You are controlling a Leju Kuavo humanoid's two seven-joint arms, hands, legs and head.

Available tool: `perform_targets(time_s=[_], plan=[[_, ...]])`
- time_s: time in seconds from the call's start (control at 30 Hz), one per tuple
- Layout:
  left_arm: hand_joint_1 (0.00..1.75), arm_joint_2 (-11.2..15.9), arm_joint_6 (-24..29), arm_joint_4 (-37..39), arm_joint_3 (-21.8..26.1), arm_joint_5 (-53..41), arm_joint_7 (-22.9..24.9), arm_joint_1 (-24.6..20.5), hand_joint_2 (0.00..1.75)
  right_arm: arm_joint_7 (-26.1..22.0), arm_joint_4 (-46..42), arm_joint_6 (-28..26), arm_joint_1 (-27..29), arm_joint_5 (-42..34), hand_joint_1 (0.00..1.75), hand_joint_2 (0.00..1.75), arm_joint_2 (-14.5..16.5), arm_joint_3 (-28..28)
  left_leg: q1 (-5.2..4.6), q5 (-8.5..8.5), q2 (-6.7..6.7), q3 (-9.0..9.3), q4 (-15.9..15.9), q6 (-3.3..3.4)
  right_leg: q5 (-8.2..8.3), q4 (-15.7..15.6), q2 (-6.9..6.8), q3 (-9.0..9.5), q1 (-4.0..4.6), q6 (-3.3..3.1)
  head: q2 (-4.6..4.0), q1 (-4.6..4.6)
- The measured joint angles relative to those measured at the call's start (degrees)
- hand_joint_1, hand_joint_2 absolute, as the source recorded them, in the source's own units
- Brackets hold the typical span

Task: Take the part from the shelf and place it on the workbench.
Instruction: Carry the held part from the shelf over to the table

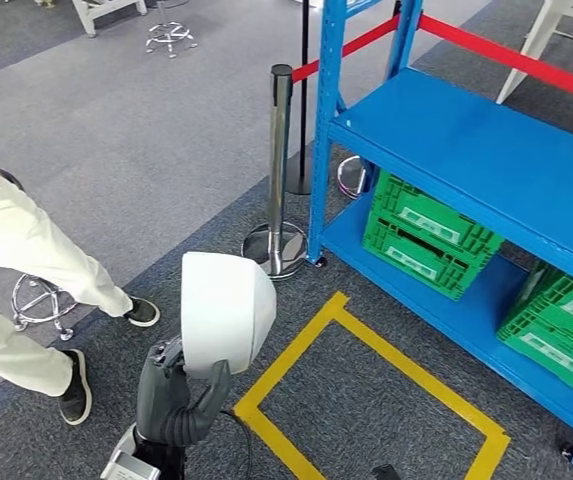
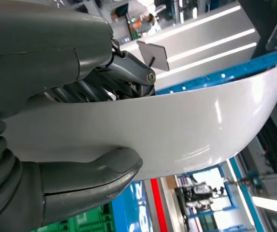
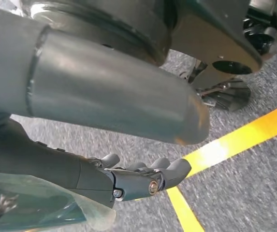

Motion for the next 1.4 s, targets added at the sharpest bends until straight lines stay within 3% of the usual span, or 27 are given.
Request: perform_targets(time_s=[0.07, 0.1, 0.13, 0.17, 0.2, 0.27, 0.33, 0.4, 0.43, 0.47, 0.53, 0.57, 0.63, 0.7, 0.77, 0.83, 0.9, 0.93, 1.0, 1.07, 1.13, 1.2, 1.23, 1.3, 1.33, 1.4], plan=[[1.75, 0.00, -0.01, -0.03, -0.09, -0.16, 0.15, 0.02, 1.75, 0.02, 0.00, -0.70, -0.04, -0.01, 0.00, 0.00, 0.16, 0.00, -0.48, 2.04, 3.08, 3.33, -6.58, 0.48, -0.39, 0.09, -1.26, 0.33, 0.31, 0.61, 0.00, -0.04], [1.75, 0.01, -0.03, -0.05, -0.14, -0.30, 0.20, 0.07, 1.75, 0.03, 0.00, -0.72, -0.06, -0.01, 0.00, 0.00, 0.23, 0.00, -0.75, 2.13, 4.02, 3.92, -8.00, 0.89, -0.57, 0.10, -1.87, 0.45, 0.49, 0.93, 0.00, -0.01], [1.75, 0.02, -0.04, -0.08, -0.19, -0.42, 0.25, 0.15, 1.75, 0.03, 0.00, -0.47, -0.09, -0.01, 0.00, 0.00, 0.27, 0.01, -1.03, 1.88, 4.00, 3.87, -8.34, 1.37, -0.70, 0.07, -2.58, 0.57, 0.59, 1.26, 0.00, 0.03], [1.75, 0.03, -0.07, -0.12, -0.24, -0.52, 0.28, 0.26, 1.75, 0.01, -0.01, -0.14, -0.18, -0.01, 0.00, 0.00, 0.30, 0.01, -1.04, 1.96, 3.15, 3.74, -8.43, 1.92, -0.83, -0.02, -3.24, 0.75, 0.52, 1.61, 0.00, 0.08], [1.75, 0.03, -0.08, -0.15, -0.28, -0.57, 0.30, 0.38, 1.75, -0.03, -0.01, 0.16, -0.28, -0.01, 0.00, 0.00, 0.29, 0.02, -1.05, 2.06, 2.36, 3.73, -8.61, 2.35, -1.15, 0.08, -3.08, 0.83, 0.37, 2.00, 0.00, 0.17], [1.75, 0.01, -0.09, -0.22, -0.40, -0.59, 0.33, 0.37, 1.75, -0.16, -0.02, 0.43, -0.46, -0.03, 0.00, 0.00, 0.28, 0.02, -0.91, 2.36, 0.87, 3.80, -8.96, 3.19, -3.23, 2.71, -0.22, -0.24, 0.13, 2.49, 0.00, 0.41], [1.75, -0.01, -0.07, -0.25, -0.51, -0.62, 0.44, 0.27, 1.75, -0.13, -0.02, 0.22, -0.38, -0.04, 0.00, 0.00, 0.26, 0.02, -0.96, 2.46, -0.64, 3.74, -9.01, 3.72, -6.91, 9.88, 3.27, -3.68, 0.11, 2.39, 0.00, 0.69], [1.75, 0.04, -0.04, -0.24, -0.54, -0.63, 0.58, 0.39, 1.75, 0.12, -0.02, -0.34, -0.10, 0.02, 0.00, 0.00, 0.33, 0.02, -1.21, 2.48, -2.46, 3.69, -8.97, 3.95, -8.65, 16.05, 4.31, -7.04, 0.17, 2.09, 0.00, 0.75], [1.75, 0.11, -0.03, -0.24, -0.54, -0.62, 0.64, 0.49, 1.75, 0.28, -0.02, -0.61, 0.02, 0.05, 0.00, 0.00, 0.40, 0.02, -1.29, 2.50, -3.39, 3.69, -8.92, 3.99, -7.91, 16.38, 4.49, -7.54, 0.22, 1.90, 0.00, 0.75], [1.75, 0.18, -0.02, -0.24, -0.54, -0.62, 0.68, 0.60, 1.75, 0.49, -0.02, -0.77, 0.10, 0.07, 0.00, 0.00, 0.50, 0.02, -1.34, 2.51, -4.31, 3.73, -8.85, 4.00, -6.13, 14.48, 4.74, -6.97, 0.29, 1.68, 0.00, 0.74], [1.75, 0.28, -0.01, -0.24, -0.54, -0.63, 0.72, 0.71, 1.75, 0.90, -0.02, -0.90, 0.11, 0.09, 0.00, 0.00, 0.65, 0.03, -1.41, 2.51, -5.93, 3.72, -8.63, 3.89, -1.89, 7.16, 6.83, -4.06, 0.36, 1.12, 0.00, 0.73], [1.75, 0.30, 0.03, -0.24, -0.55, -0.63, 0.73, 0.72, 1.75, 1.07, -0.01, -0.91, 0.09, 0.11, 0.00, 0.00, 0.70, 0.03, -1.43, 2.51, -6.68, 3.57, -8.45, 3.73, -0.66, 3.93, 8.09, -2.67, 0.31, 0.93, 0.00, 0.72], [1.75, 0.37, 0.11, -0.24, -0.55, -0.59, 0.81, 0.78, 1.75, 1.21, 0.00, -0.89, 0.07, 0.12, 0.00, 0.00, 0.76, 0.04, -1.31, 2.69, -7.87, 3.08, -8.26, 3.13, -0.31, 1.33, 9.50, -1.40, 0.33, 0.73, 0.00, 0.68], [1.75, 0.52, 0.10, -0.25, -0.52, -0.34, 0.97, 0.94, 1.75, 1.04, 0.00, -0.90, 0.03, 0.13, 0.00, 0.00, 0.83, 0.04, -1.09, 2.94, -8.95, 2.70, -8.26, 2.47, -0.12, 0.89, 8.40, -1.00, 0.29, 0.44, 0.00, 0.70], [1.75, 0.70, -0.01, -0.28, -0.50, 0.01, 1.14, 1.06, 1.75, 0.75, 0.00, -0.95, -0.02, 0.21, 0.00, 0.00, 0.92, 0.03, -1.20, 1.75, -7.30, 1.83, -6.41, 1.86, 0.17, 0.42, 6.93, -0.62, 0.08, 0.03, 0.00, 0.44], [1.75, 0.83, -0.15, -0.31, -0.53, 0.39, 1.22, 1.11, 1.75, 0.46, 0.00, -0.92, 0.00, 0.30, 0.00, 0.00, 1.03, 0.03, -1.17, -1.52, -3.95, -0.92, -0.38, 1.20, 0.08, 0.22, 5.24, -0.29, 0.12, -0.29, 0.00, 0.09], [1.75, 0.90, -0.15, -0.31, -0.55, 0.68, 1.22, 1.18, 1.75, 0.19, 0.00, -0.86, 0.20, 0.34, 0.00, 0.00, 1.08, 0.04, -0.80, -4.00, -2.38, -3.97, 6.06, 0.67, -0.19, 0.25, 3.36, -0.12, 0.20, -0.45, 0.00, -0.02], [1.75, 0.92, -0.09, -0.31, -0.54, 0.85, 1.16, 1.23, 1.75, 0.09, 0.00, -0.86, 0.28, 0.37, 0.00, 0.00, 1.09, 0.04, -0.60, -3.84, -2.01, -4.41, 7.03, 0.52, -0.33, 0.25, 2.44, -0.02, 0.20, -0.44, 0.00, -0.03], [1.75, 0.94, 0.07, -0.36, -0.53, 1.20, 0.92, 1.27, 1.75, -0.04, 0.00, -0.86, 0.27, 0.50, 0.00, 0.00, 1.14, 0.03, -0.29, -0.80, -0.99, -2.16, 2.88, 0.43, -0.65, 0.26, 0.78, 0.37, 0.19, -0.25, 0.00, -0.04], [1.75, 0.92, 0.13, -0.50, -0.52, 1.41, 0.67, 1.22, 1.75, -0.02, 0.00, -0.86, 0.17, 0.69, 0.00, 0.00, 1.21, 0.04, -0.53, 1.87, 1.62, 1.59, -4.25, 0.71, -1.18, 0.35, -0.54, 0.68, 0.37, 0.32, 0.00, -0.07], [1.75, 0.86, 0.13, -0.63, -0.50, 1.61, 0.54, 1.25, 1.75, 0.20, 0.00, -0.87, 0.10, 0.79, 0.00, 0.00, 1.25, 0.04, -1.01, 2.01, 3.15, 3.15, -7.46, 1.44, -1.71, 0.38, -1.81, 0.75, 0.67, 1.05, 0.00, 0.00], [1.75, 0.82, 0.13, -0.73, -0.43, 1.81, 0.48, 1.40, 1.75, 0.40, -0.01, -0.87, -0.09, 0.81, 0.00, 0.00, 1.26, 0.04, -1.16, 1.82, 1.98, 3.08, -7.74, 2.35, -2.12, 0.28, -3.05, 1.20, 0.64, 1.65, 0.00, 0.10], [1.75, 0.80, 0.13, -0.79, -0.39, 1.84, 0.45, 1.48, 1.75, 0.42, -0.01, -0.87, -0.23, 0.83, 0.00, 0.00, 1.26, 0.04, -1.12, 1.89, 1.25, 3.06, -7.87, 2.72, -2.58, 0.60, -2.52, 1.28, 0.52, 1.93, 0.00, 0.18], [1.75, 0.69, 0.13, -0.94, -0.35, 1.83, 0.40, 1.47, 1.75, 0.40, -0.02, -0.87, -0.42, 0.84, 0.00, 0.00, 1.27, 0.04, -0.93, 2.09, -0.05, 3.11, -8.13, 3.44, -4.89, 4.34, 0.73, -0.38, 0.32, 2.24, 0.00, 0.46], [1.75, 0.63, 0.11, -0.99, -0.36, 1.81, 0.39, 1.45, 1.75, 0.38, -0.02, -0.87, -0.42, 0.84, 0.00, 0.00, 1.27, 0.04, -0.96, 2.08, -0.69, 3.10, -8.14, 3.66, -6.61, 7.99, 2.66, -2.20, 0.30, 2.26, 0.00, 0.63], [1.75, 0.55, 0.03, -1.01, -0.36, 1.78, 0.39, 1.44, 1.75, 0.37, -0.01, -0.86, -0.22, 0.87, 0.00, 0.00, 1.27, 0.04, -1.12, 2.02, -2.29, 3.13, -8.14, 3.94, -9.05, 15.59, 4.27, -6.52, 0.32, 2.17, 0.00, 0.71]])
